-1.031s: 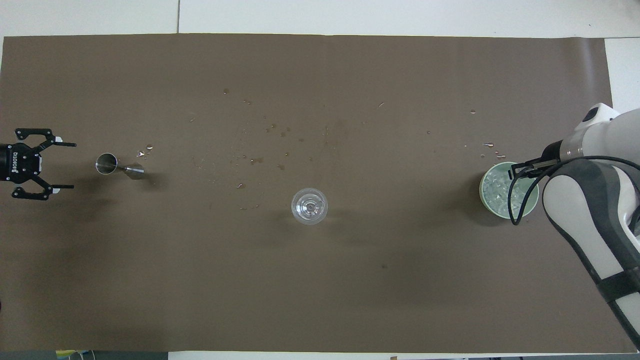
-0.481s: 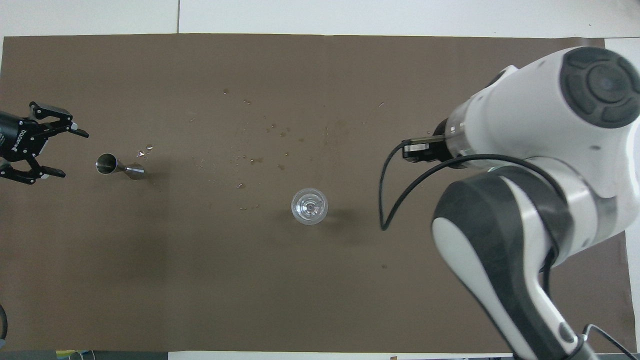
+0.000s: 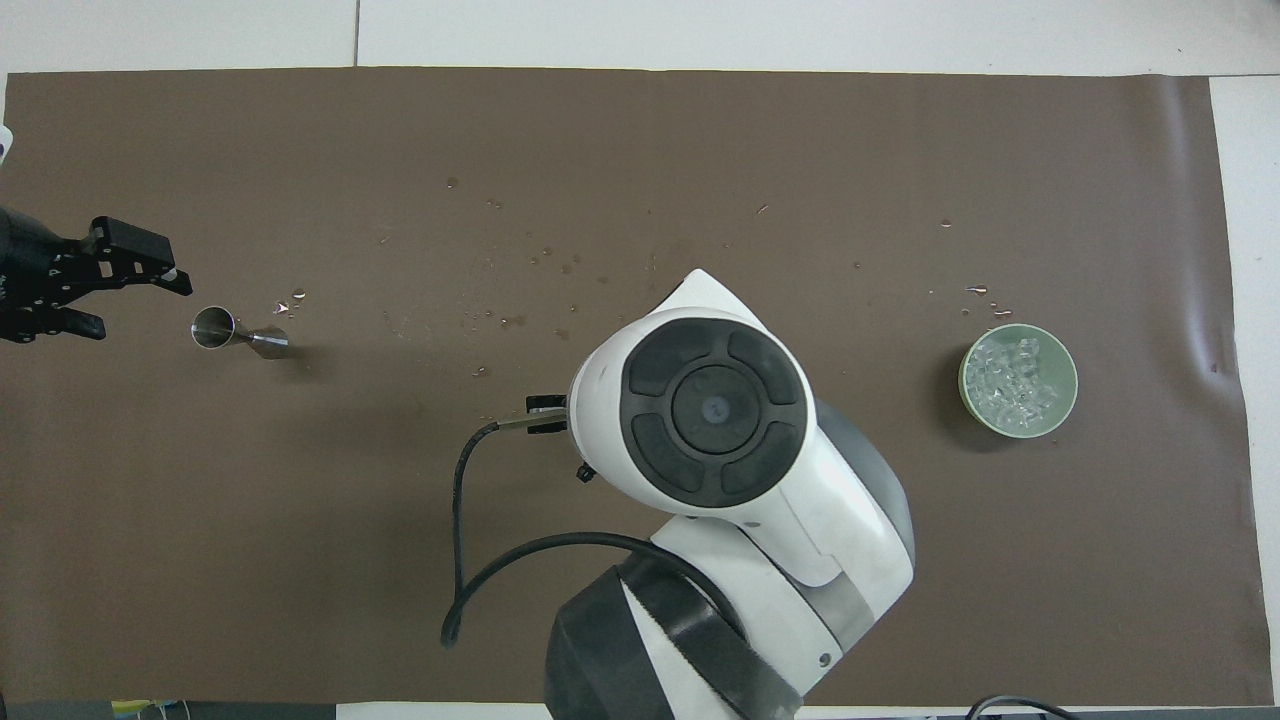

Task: Pour wine and add ice with both arms
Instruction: 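Lift ice from the green bowl with the right gripper toward the clear cup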

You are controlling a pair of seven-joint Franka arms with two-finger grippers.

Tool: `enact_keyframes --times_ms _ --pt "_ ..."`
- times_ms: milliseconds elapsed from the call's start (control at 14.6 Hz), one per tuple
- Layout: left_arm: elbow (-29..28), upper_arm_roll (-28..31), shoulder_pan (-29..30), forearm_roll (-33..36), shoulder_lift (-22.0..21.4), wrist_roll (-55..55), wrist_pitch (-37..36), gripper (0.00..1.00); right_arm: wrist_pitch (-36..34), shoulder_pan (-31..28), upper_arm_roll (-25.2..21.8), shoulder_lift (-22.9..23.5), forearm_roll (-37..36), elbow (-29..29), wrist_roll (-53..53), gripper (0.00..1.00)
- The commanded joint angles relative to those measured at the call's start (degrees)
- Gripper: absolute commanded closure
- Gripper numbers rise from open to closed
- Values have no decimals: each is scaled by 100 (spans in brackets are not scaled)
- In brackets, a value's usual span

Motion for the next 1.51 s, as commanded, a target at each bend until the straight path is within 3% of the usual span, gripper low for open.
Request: enact_keyframes --times_ms 0,206,481,619,1031,1237,1443 --pt "-106 64 -221 276 -342 586 -94 0 197 -56 -41 -97 -24 -500 -63 100" --pt "-53 -444 303 293 -518 1043 -305 0 347 -73 -41 -44 -129 -564 -63 100" --pt "210 -929 490 759 -649 1115 -664 0 645 -38 -33 -44 -120 -695 -36 98" --pt "88 -973 464 759 -860 1106 -912 0 812 -38 -33 -1 -120 -748 -19 98" --pt "97 -974 481 750 -826 1246 -824 0 822 -38 -41 8 -129 -775 -2 93" --pt "184 -947 490 733 -773 1414 -841 0 831 -38 -41 17 -129 -757 16 70" --pt "683 -947 482 733 -388 1414 -1060 0 778 -56 -41 35 -129 -670 7 64"
